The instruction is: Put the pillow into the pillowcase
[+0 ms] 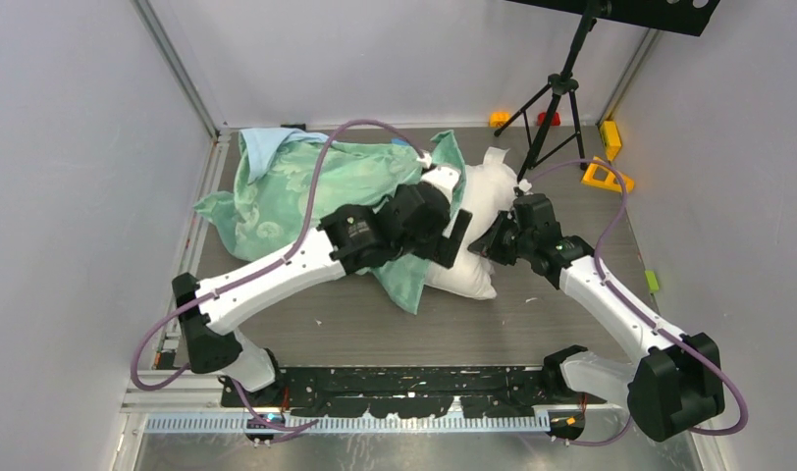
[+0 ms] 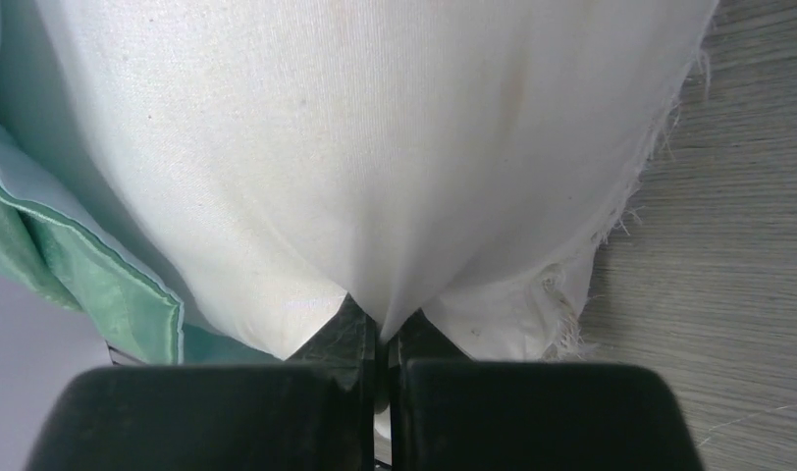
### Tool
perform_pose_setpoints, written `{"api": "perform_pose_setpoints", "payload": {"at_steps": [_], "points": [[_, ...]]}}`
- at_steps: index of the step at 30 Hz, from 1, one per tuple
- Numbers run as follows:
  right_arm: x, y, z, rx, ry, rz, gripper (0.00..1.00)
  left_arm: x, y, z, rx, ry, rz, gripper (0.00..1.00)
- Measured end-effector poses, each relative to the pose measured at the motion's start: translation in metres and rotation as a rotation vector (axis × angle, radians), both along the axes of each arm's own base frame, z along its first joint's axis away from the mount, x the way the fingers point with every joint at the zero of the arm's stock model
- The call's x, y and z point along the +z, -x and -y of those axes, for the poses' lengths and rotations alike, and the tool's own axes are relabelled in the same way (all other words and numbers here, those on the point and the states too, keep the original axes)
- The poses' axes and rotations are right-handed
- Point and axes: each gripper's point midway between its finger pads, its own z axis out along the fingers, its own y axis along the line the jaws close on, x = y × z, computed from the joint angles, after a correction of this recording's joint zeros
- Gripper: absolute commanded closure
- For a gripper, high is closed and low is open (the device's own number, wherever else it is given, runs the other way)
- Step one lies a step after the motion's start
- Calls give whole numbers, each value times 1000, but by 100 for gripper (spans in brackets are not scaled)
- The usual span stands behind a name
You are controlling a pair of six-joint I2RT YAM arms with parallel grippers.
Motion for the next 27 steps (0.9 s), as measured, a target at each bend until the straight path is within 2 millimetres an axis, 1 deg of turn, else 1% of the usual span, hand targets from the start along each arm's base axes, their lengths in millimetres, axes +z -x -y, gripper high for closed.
{"api": "perform_pose_setpoints", "payload": {"at_steps": [1,2,7,8,11,12,13,14,15,16,17,18,19,21,23,24,26,27], "points": [[1,0,-1,0,-9,0,100,-13,7,-8,33,-38,-1,8],[2,0,-2,-1,-15,-1,100,-22,9,-13,52,-66,-5,7],[3,1,-3,-8,-29,-9,100,-91,12,-39,185,-225,-35,4],[3,1,-3,-10,-31,-10,100,-101,11,-43,208,-251,-37,4],[6,3,-3,-12,-36,-4,100,-120,2,-51,278,-305,-13,6],[7,3,-3,-11,-37,0,100,-122,-1,-53,298,-310,-1,10],[9,4,-3,-11,-38,3,100,-124,-4,-55,319,-314,18,17],[10,5,-3,-10,-39,5,100,-125,-7,-56,330,-313,30,25],[11,6,-3,-9,-38,6,100,-124,-9,-56,338,-312,42,38],[12,7,-2,-9,-37,6,100,-123,-10,-55,343,-305,49,61],[12,9,-2,-8,-34,6,100,-122,-12,-53,344,-295,57,79],[13,10,-3,-7,-32,4,100,-119,-13,-50,340,-286,62,91],[13,11,-3,-7,-28,3,100,-116,-14,-47,329,-284,68,99],[15,12,-3,-6,-23,4,100,-106,-14,-38,285,-278,80,100],[17,13,-6,-2,-15,11,100,-87,-12,-20,218,-240,85,100],[19,14,-9,4,-10,17,100,-74,-9,-9,171,-207,84,100],[25,17,-18,24,0,35,100,-39,1,17,60,-116,79,100],[29,18,-23,33,1,45,100,-18,8,30,1,-61,80,100]]}}
